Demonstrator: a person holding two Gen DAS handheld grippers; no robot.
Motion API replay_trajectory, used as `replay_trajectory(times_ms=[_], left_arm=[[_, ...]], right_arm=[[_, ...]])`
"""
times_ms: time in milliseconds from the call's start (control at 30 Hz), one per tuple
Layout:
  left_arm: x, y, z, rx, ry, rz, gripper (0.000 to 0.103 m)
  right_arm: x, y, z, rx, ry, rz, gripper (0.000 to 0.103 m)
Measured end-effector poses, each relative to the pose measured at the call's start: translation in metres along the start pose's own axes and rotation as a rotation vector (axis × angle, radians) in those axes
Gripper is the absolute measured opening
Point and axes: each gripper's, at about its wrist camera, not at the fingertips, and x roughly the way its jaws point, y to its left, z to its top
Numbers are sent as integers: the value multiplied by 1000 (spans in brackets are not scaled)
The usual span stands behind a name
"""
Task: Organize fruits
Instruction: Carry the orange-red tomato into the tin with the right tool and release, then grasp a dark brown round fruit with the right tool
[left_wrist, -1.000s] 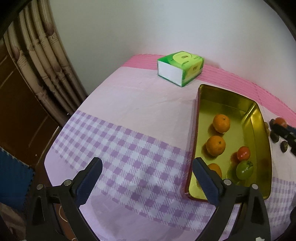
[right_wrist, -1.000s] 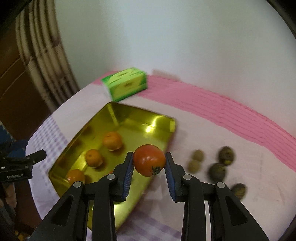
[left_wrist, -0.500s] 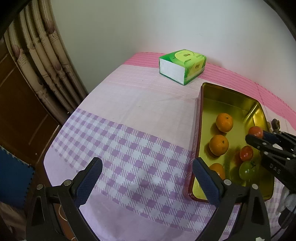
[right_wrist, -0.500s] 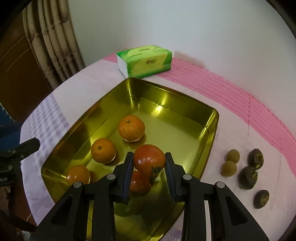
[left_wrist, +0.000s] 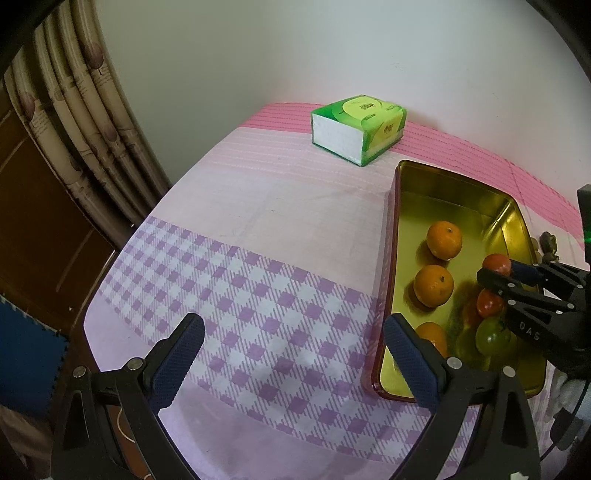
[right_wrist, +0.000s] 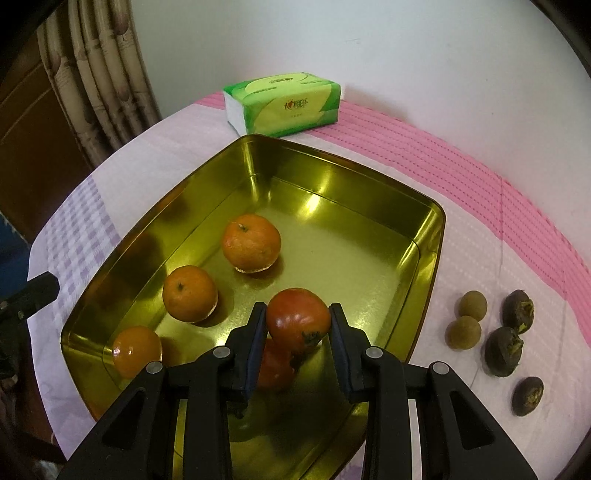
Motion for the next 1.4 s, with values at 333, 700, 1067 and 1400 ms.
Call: replay_trajectory(times_ms=[333,700,1067,1400], left_arm=[[-1,-3,-1,11,-2,-2,97],[0,-6,-2,23,2,3,97],[0,-8,-3,31,5,6,97],[3,-11,-4,57,5,11,97]], right_arm=[[-9,-3,2,13,-19,4,37],[-34,-11,2,54,-87,30,40],[-70,-67,-22,146,-142,-60,41],[-78,-157,-79,311,-81,-199,41]])
